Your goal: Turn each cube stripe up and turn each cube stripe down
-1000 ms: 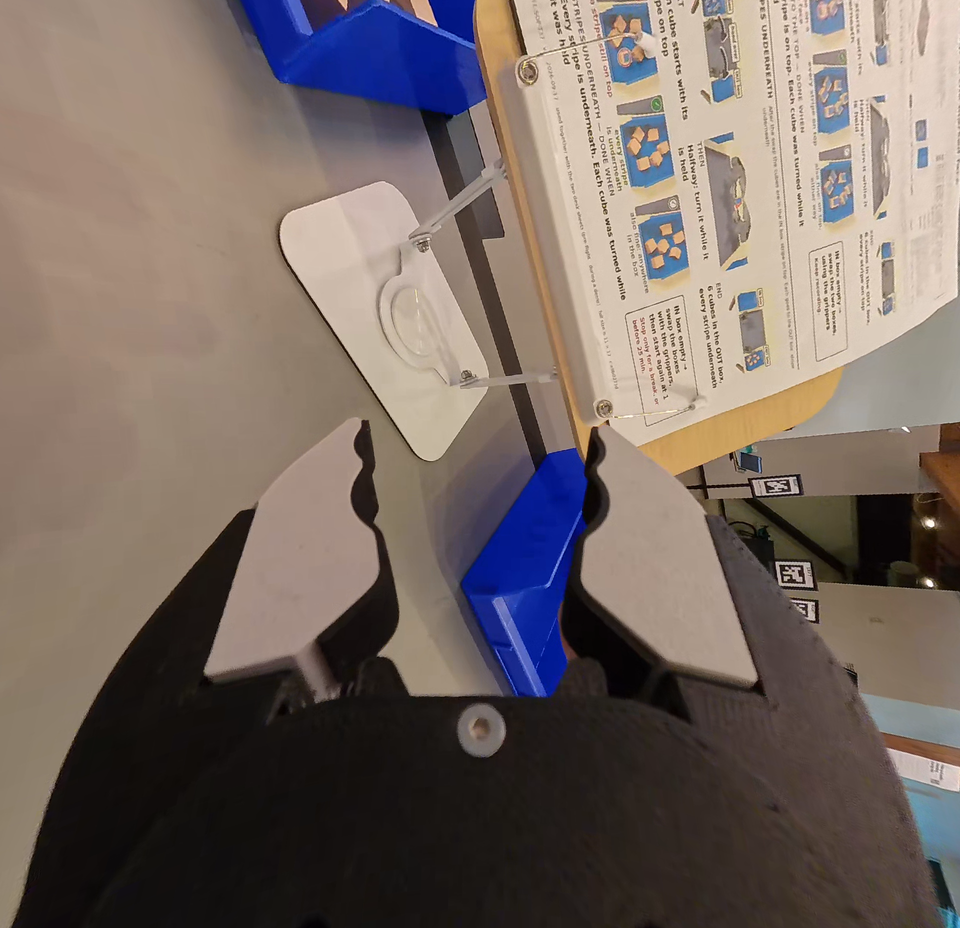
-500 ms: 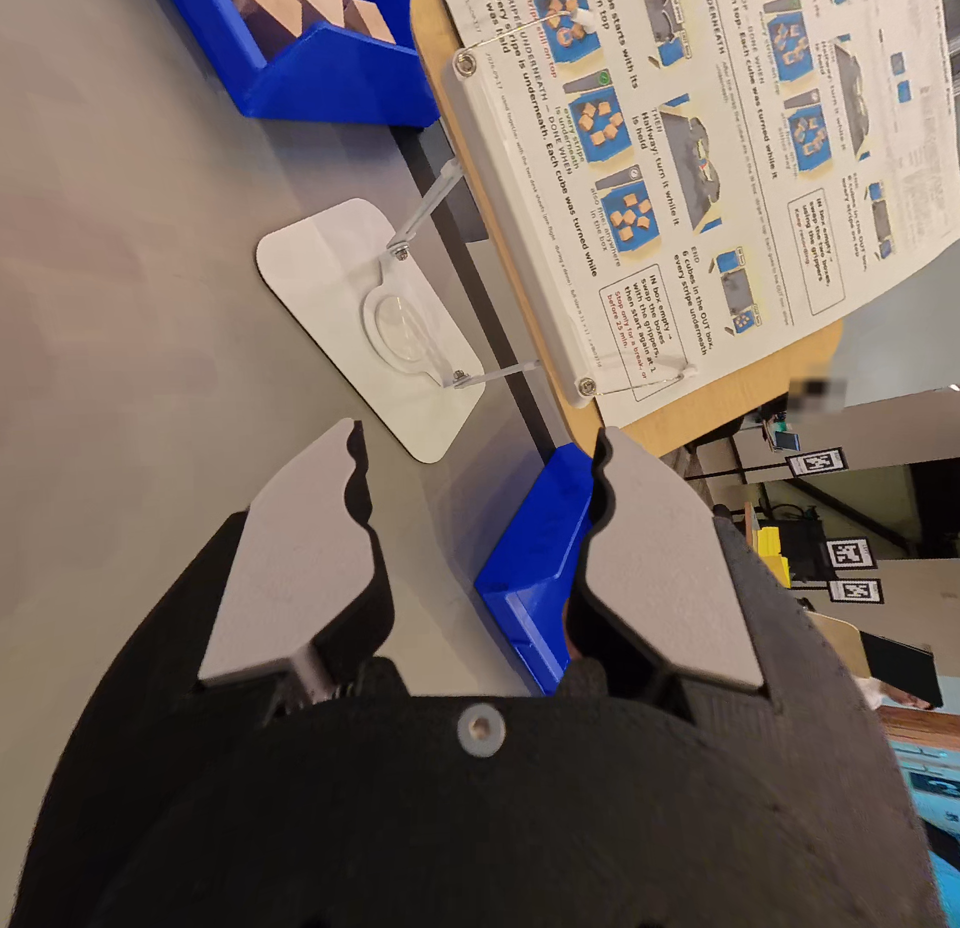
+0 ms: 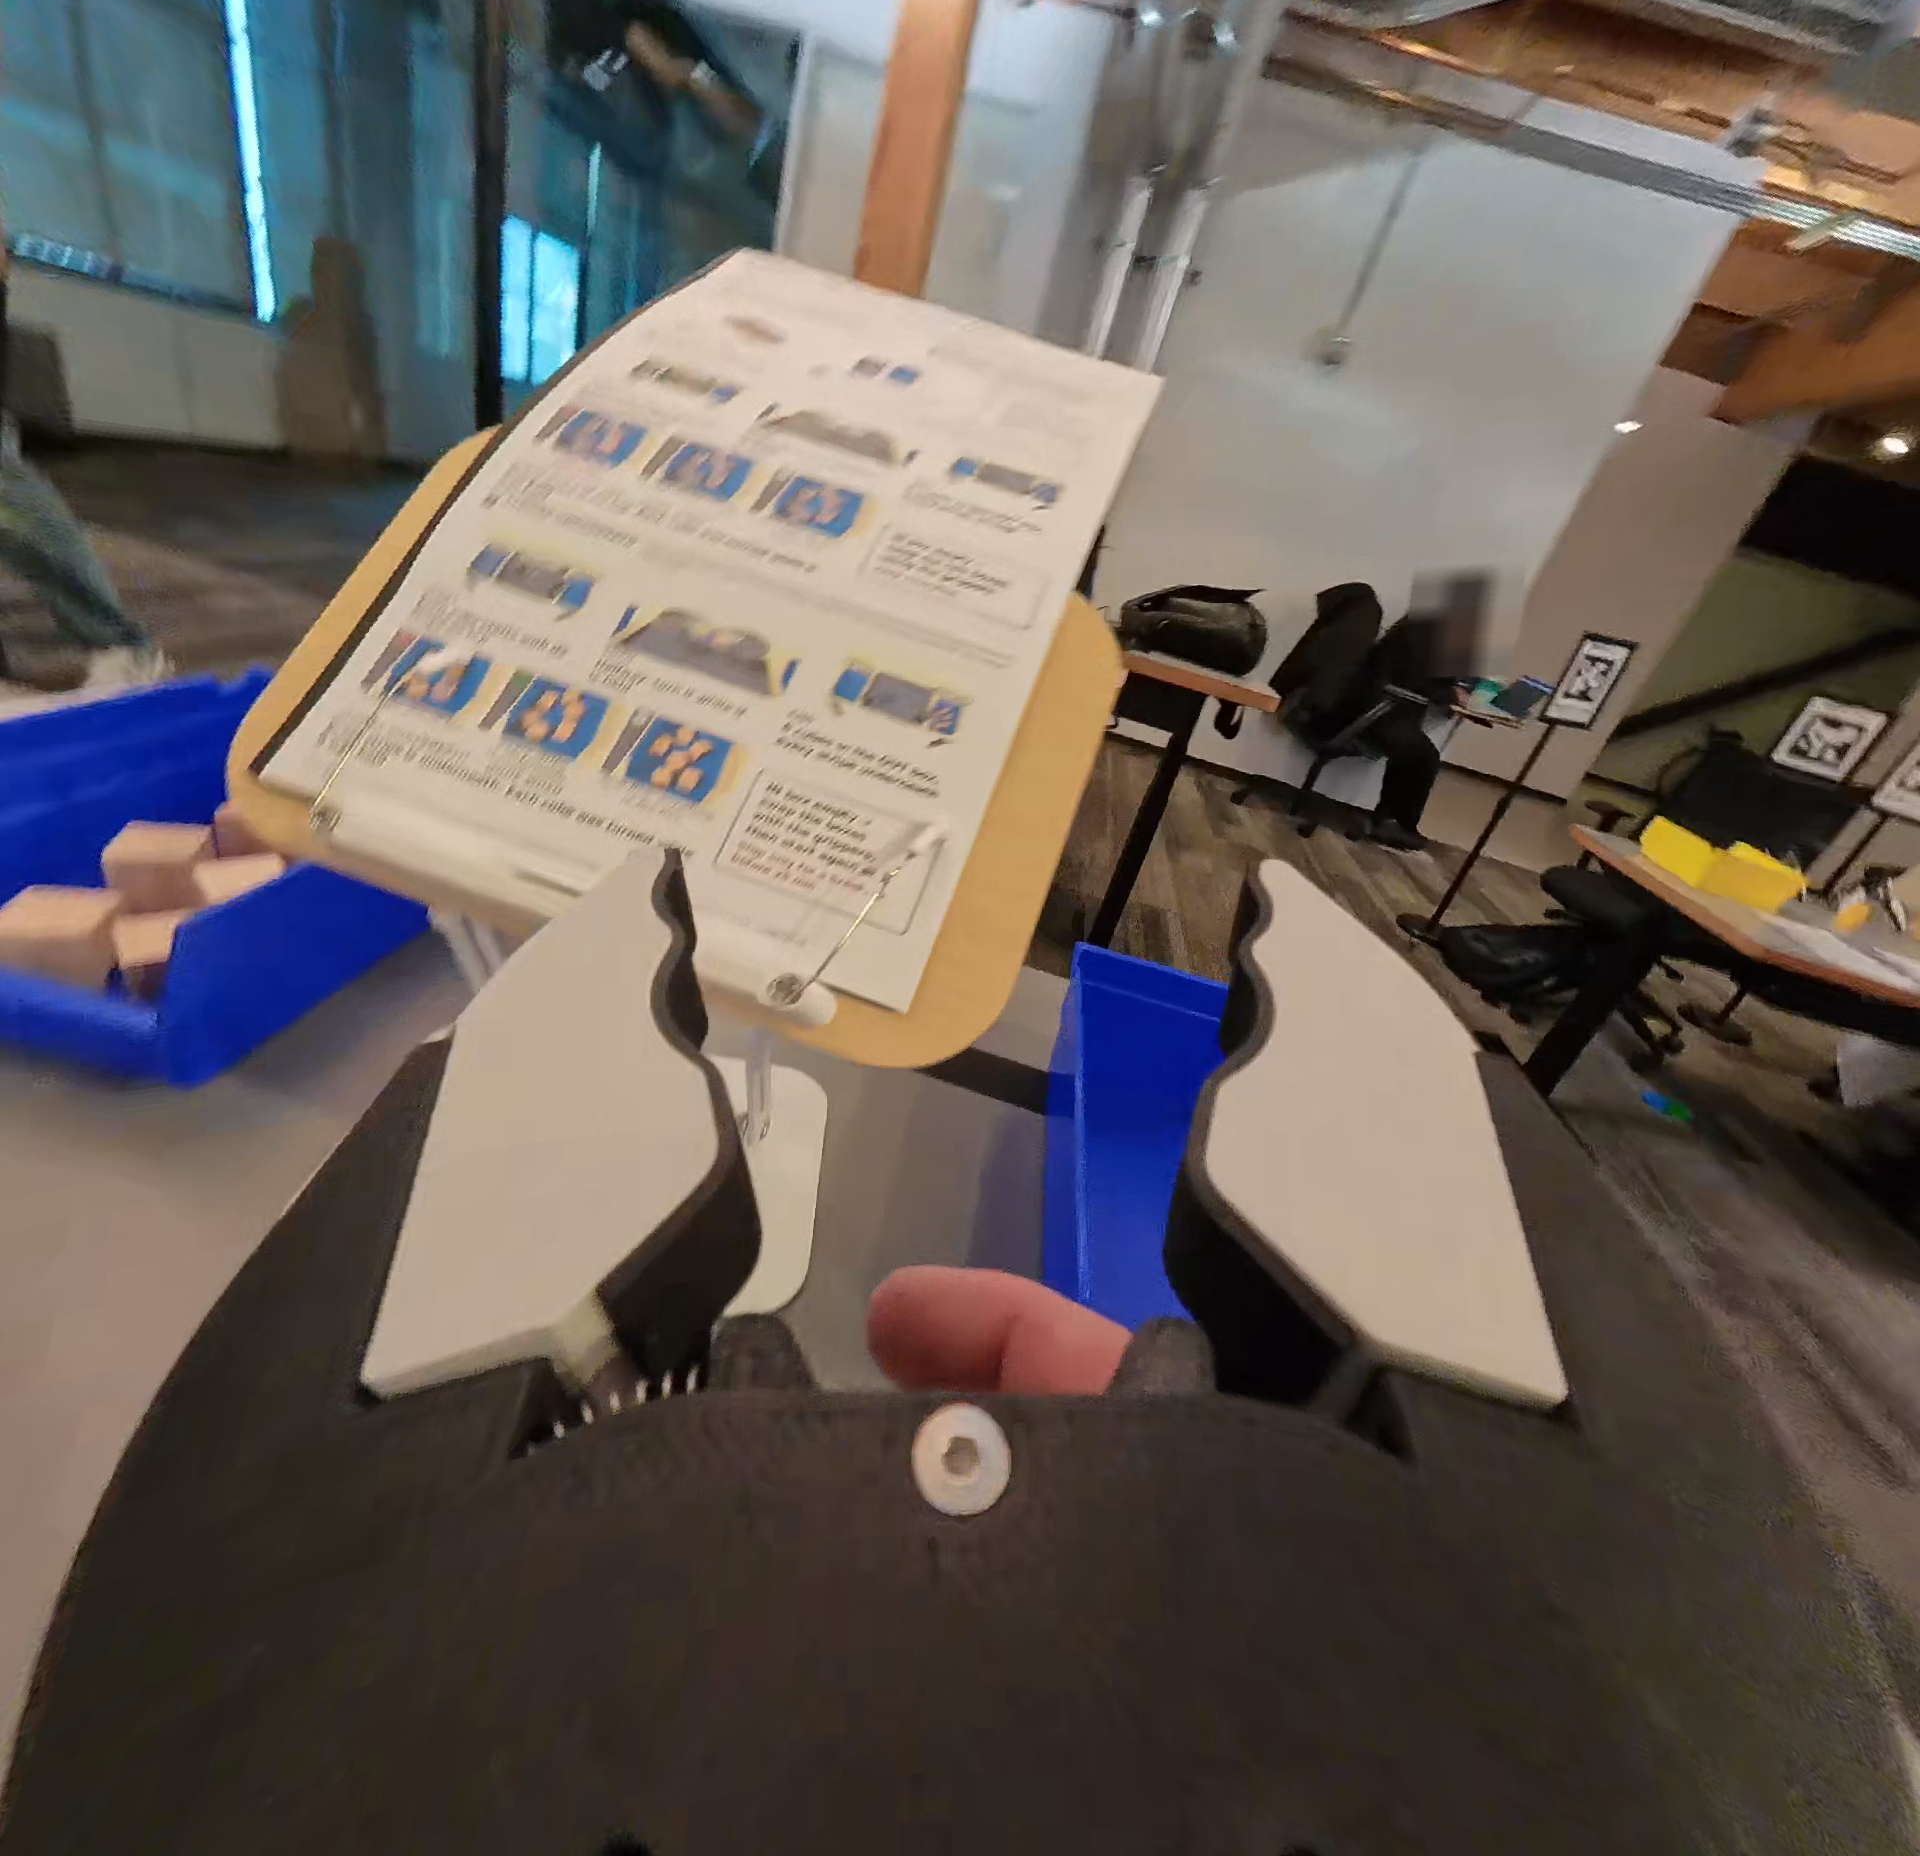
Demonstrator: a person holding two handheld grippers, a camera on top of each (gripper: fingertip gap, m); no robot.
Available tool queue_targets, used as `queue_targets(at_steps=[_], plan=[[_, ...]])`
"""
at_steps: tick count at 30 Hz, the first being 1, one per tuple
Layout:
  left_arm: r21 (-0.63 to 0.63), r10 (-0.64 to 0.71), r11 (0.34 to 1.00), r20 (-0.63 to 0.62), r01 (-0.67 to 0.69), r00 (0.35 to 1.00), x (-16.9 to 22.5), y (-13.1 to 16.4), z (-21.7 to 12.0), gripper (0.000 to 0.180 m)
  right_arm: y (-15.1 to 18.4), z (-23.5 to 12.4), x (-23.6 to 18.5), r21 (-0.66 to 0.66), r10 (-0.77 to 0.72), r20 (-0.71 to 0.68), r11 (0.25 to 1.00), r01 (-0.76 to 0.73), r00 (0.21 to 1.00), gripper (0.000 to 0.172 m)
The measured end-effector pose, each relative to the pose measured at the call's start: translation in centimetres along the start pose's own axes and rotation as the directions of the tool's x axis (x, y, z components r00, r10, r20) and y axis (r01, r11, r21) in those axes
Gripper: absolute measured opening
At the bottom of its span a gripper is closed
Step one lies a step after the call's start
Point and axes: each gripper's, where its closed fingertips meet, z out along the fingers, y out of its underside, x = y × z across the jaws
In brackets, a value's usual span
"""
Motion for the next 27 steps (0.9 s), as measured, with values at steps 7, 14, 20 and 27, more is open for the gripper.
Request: queue_targets(at_steps=[7, 14, 20, 27], plan=[[-0.167, -0.107, 0.975, 0.212, 0.144, 0.971, -5.0, 7.9, 1.8, 0.097, 1.7, 0.3, 3.2, -0.005, 0.151, -0.092, 0.988, -0.153, 0.984, 0.102], [-0.25, -0.073, 0.958, 0.254, 0.138, 0.965, -6.7, 10.8, 2.4, 0.1, 2.8, 0.9, 2.6, -0.031, 0.126, -0.074, 0.991, -0.129, 0.989, 0.101], [-0.439, 0.085, 0.895, 0.342, 0.079, 0.936, -15.0, 13.8, 1.2, 0.099, 5.6, 1.8, 1.9, -0.087, 0.08, -0.032, 0.993, -0.082, 0.996, 0.098], [-0.66, 0.13, 0.745, 0.279, 0.092, 0.951, -19.9, 20.9, 3.0, 0.097, 9.2, 3.9, 0.1, -0.133, 0.081, 0.032, 0.988, -0.076, 0.996, 0.096]])
